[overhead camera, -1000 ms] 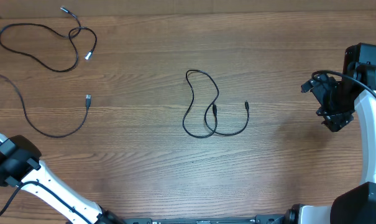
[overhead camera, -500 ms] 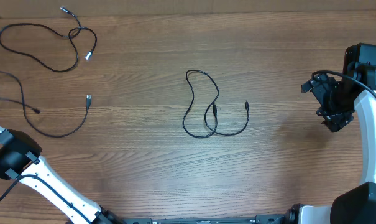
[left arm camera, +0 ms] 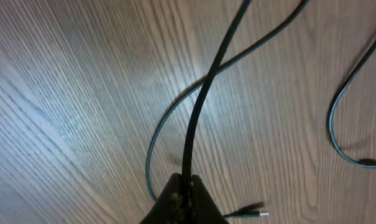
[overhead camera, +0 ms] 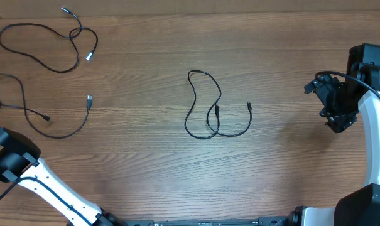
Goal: Untangle cables
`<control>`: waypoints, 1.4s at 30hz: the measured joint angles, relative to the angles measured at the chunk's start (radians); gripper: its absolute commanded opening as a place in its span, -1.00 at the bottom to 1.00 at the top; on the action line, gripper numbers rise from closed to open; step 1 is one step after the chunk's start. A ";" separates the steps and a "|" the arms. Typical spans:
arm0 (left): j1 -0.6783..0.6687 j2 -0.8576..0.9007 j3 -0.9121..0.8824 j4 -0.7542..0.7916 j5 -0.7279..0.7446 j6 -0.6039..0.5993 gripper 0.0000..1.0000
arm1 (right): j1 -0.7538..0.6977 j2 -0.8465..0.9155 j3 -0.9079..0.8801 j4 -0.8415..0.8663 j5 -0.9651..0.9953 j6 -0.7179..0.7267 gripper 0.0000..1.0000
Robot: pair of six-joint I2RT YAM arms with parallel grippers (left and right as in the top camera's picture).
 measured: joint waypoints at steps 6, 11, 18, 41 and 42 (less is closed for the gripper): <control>0.033 0.000 -0.027 0.000 0.205 0.053 -0.91 | 0.000 0.000 0.000 0.000 0.000 0.000 1.00; 0.022 0.000 -0.032 0.000 0.303 0.083 -0.91 | 0.000 0.000 0.000 -0.001 0.000 0.000 1.00; 0.006 0.000 -0.128 0.000 0.237 0.097 -0.92 | 0.000 0.000 0.000 -0.001 0.000 0.000 1.00; 0.050 0.000 -0.388 0.005 0.471 0.202 -0.72 | 0.000 0.000 0.000 -0.001 0.000 0.000 1.00; 0.050 0.000 -0.404 0.009 0.474 0.203 -0.72 | 0.000 0.000 0.000 -0.001 0.000 0.000 1.00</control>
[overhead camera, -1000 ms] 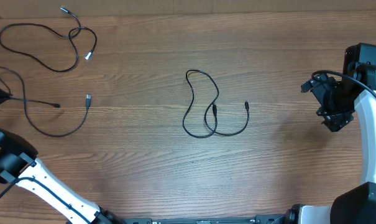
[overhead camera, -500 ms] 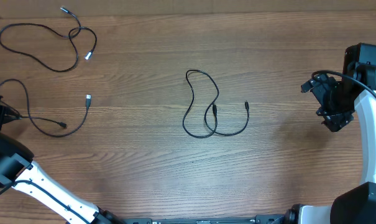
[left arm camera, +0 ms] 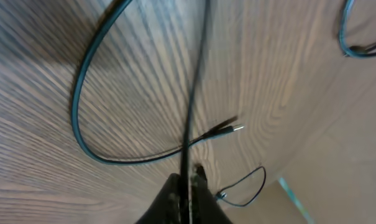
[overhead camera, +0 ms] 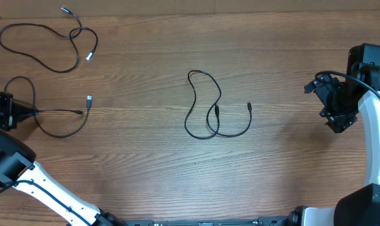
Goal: Untangle cables
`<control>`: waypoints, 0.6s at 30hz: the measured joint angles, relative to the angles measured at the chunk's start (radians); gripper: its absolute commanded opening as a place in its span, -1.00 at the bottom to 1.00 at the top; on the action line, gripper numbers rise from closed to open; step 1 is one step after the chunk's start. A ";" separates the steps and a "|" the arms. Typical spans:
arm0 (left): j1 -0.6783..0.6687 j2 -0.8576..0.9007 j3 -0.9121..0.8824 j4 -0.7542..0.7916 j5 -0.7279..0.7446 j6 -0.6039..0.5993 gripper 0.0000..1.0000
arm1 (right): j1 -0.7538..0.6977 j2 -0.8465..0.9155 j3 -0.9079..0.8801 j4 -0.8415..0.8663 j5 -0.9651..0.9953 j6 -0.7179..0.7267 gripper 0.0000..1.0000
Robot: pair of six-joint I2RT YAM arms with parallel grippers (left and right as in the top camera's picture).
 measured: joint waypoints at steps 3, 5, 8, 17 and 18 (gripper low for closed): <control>0.001 0.000 -0.031 0.006 -0.005 0.003 -0.46 | 0.000 0.000 0.000 0.000 0.000 0.000 1.00; 0.003 0.000 -0.033 0.008 -0.014 0.005 -0.14 | 0.000 0.000 0.000 0.000 0.000 0.000 1.00; 0.005 0.000 -0.033 0.008 -0.028 0.010 -0.10 | 0.000 0.000 0.000 0.001 0.000 0.000 1.00; 0.015 0.000 -0.033 0.029 0.040 0.028 0.03 | 0.000 0.000 0.000 0.000 0.001 0.000 1.00; 0.015 0.000 -0.033 0.040 0.040 0.035 0.02 | 0.000 0.000 0.000 0.000 0.000 0.000 1.00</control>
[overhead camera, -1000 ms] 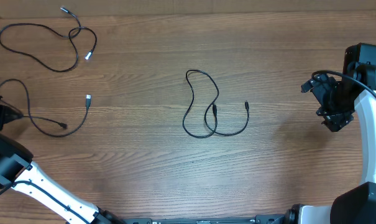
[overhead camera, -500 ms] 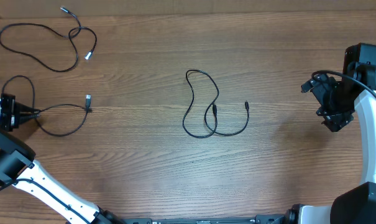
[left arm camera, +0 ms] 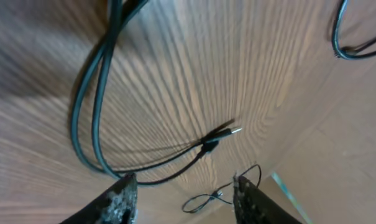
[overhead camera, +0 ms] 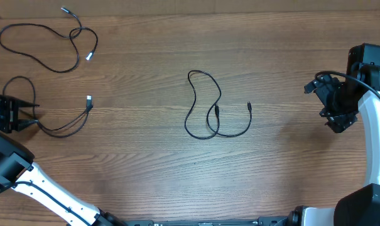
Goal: Untangle cables
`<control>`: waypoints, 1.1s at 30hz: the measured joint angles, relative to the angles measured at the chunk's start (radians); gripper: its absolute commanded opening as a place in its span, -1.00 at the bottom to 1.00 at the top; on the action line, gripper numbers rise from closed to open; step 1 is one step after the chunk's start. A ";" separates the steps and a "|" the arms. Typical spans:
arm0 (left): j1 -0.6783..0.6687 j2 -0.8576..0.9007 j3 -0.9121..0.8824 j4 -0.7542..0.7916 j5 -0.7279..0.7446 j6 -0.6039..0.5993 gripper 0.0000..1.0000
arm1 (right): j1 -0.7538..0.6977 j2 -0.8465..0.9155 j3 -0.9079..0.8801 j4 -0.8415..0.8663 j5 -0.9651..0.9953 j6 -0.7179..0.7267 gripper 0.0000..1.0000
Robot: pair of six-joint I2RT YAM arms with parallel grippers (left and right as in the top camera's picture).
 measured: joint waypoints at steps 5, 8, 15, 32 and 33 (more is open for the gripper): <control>-0.006 0.000 0.000 0.053 -0.177 0.028 -0.06 | 0.000 0.000 0.000 0.000 0.000 0.000 1.00; -0.017 0.000 -0.001 0.071 -0.367 0.004 -0.03 | 0.000 0.000 0.000 0.000 0.000 0.000 1.00; -0.046 0.000 -0.001 0.175 -0.544 -0.034 -0.03 | 0.000 0.000 0.000 0.001 0.001 0.000 1.00; -0.158 0.000 -0.003 0.241 -0.572 0.049 -0.09 | 0.000 0.000 0.000 0.000 0.000 -0.001 1.00; -0.158 0.000 -0.006 0.240 -0.583 0.049 -0.08 | 0.000 0.000 0.000 0.000 0.000 0.000 1.00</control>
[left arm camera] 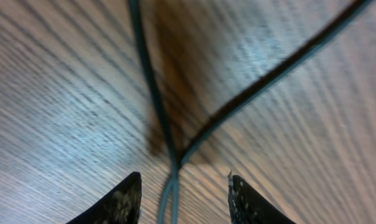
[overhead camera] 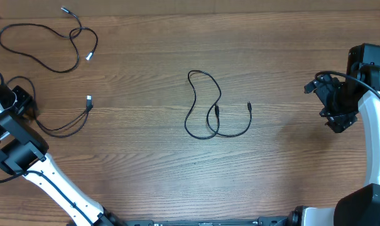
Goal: Untangle cables
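Three black cables lie apart on the wooden table (overhead camera: 146,176): one at the far left corner (overhead camera: 48,63), one at the left edge (overhead camera: 64,129) with a silver plug (overhead camera: 89,99), and one looped in the middle (overhead camera: 208,113). My left gripper (overhead camera: 20,100) is over the left cable's near-edge loop. In the left wrist view the gripper (left arm camera: 183,193) is open, and two crossing strands of the cable (left arm camera: 153,93) run between its fingers (left arm camera: 122,202). My right gripper (overhead camera: 337,116) hangs at the right side, away from all cables; its jaws cannot be made out.
The left arm's white links (overhead camera: 51,188) run along the front left. The right arm (overhead camera: 375,113) stands along the table's right edge. Bare wood separates the middle cable from the other two.
My left gripper, still open, has moved a little toward the far side, over the cable's loop at the left edge. The cables and the right arm have not moved.
My left gripper was shut on the left cable at the table's left edge. Then it still held it, with one strand drawn straight toward the plug. Then it stood open with the cable lying slack, and now it is open over the loop.
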`<control>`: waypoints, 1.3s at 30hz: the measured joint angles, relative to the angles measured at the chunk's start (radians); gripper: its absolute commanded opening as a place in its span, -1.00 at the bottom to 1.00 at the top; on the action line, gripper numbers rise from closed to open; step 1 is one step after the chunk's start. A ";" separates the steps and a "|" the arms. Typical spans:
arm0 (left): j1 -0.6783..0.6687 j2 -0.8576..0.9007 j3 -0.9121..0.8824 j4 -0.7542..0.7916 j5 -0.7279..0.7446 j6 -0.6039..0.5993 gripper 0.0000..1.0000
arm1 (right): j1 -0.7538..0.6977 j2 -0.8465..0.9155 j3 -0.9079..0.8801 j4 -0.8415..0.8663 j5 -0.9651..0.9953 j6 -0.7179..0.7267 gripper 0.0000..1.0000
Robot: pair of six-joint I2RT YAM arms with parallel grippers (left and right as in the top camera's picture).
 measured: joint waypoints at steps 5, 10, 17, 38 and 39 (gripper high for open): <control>0.000 0.000 -0.037 0.023 -0.047 0.000 -0.01 | 0.000 0.000 0.000 0.000 0.000 0.000 1.00; 0.000 -0.001 -0.066 0.052 -0.063 0.000 -0.09 | 0.000 0.000 0.000 0.000 0.000 0.000 1.00; 0.000 -0.016 -0.096 0.084 -0.070 0.006 -0.58 | 0.000 0.000 0.000 0.000 0.000 0.000 1.00; 0.093 -0.031 -0.157 0.225 0.314 -0.385 -0.91 | 0.000 0.000 0.000 0.000 0.000 0.000 1.00; 0.100 -0.028 -0.159 0.231 0.342 -0.404 -0.92 | 0.000 0.000 0.000 0.000 0.000 0.000 1.00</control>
